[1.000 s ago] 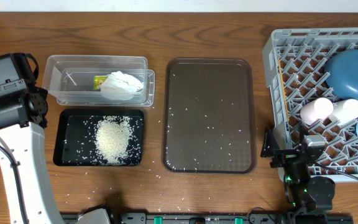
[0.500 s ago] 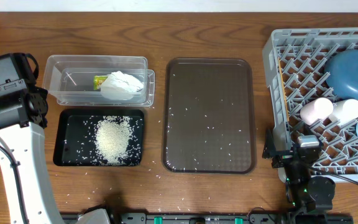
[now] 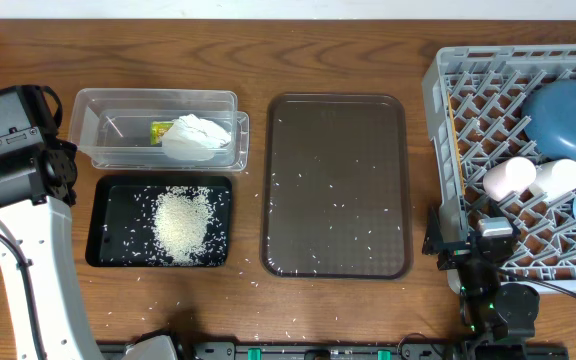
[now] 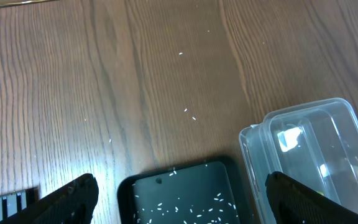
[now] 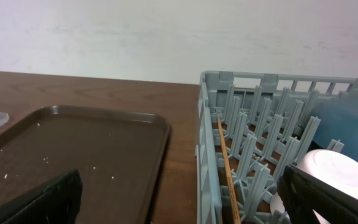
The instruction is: Sort waste into correct bins and load items into the dishwasher rack
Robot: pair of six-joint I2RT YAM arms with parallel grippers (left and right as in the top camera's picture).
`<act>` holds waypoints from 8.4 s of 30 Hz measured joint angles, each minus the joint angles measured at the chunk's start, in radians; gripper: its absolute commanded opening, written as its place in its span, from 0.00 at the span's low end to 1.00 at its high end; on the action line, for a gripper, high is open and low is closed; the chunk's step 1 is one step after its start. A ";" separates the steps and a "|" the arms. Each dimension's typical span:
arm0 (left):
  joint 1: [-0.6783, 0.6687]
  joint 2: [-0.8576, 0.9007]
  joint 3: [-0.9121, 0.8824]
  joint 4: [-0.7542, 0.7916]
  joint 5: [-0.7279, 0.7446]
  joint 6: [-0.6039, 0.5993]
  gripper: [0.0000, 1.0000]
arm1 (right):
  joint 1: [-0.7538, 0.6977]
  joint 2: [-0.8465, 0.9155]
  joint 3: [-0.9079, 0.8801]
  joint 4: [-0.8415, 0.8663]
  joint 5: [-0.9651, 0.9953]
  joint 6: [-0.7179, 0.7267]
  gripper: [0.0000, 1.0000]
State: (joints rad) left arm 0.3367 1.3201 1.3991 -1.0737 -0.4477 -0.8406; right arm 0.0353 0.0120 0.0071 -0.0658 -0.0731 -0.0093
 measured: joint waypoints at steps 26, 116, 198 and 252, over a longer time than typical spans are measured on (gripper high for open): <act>0.000 0.000 0.000 0.000 0.000 0.000 0.89 | 0.000 0.000 0.000 0.000 0.000 -0.002 0.99; -0.424 -1.306 -1.320 0.956 0.564 0.472 0.89 | 0.000 0.000 0.000 0.000 0.004 -0.003 0.99; -0.325 -1.310 -1.384 1.054 0.549 0.764 0.89 | 0.000 0.000 0.000 -0.001 0.004 -0.003 0.99; -0.325 -1.310 -1.384 1.054 0.549 0.764 0.89 | 0.000 0.000 0.000 -0.005 0.066 -0.032 0.99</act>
State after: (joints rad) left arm 0.0113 0.0101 0.0154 -0.0200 0.1009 -0.0769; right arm 0.0353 0.0116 0.0071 -0.0704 -0.0071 -0.0414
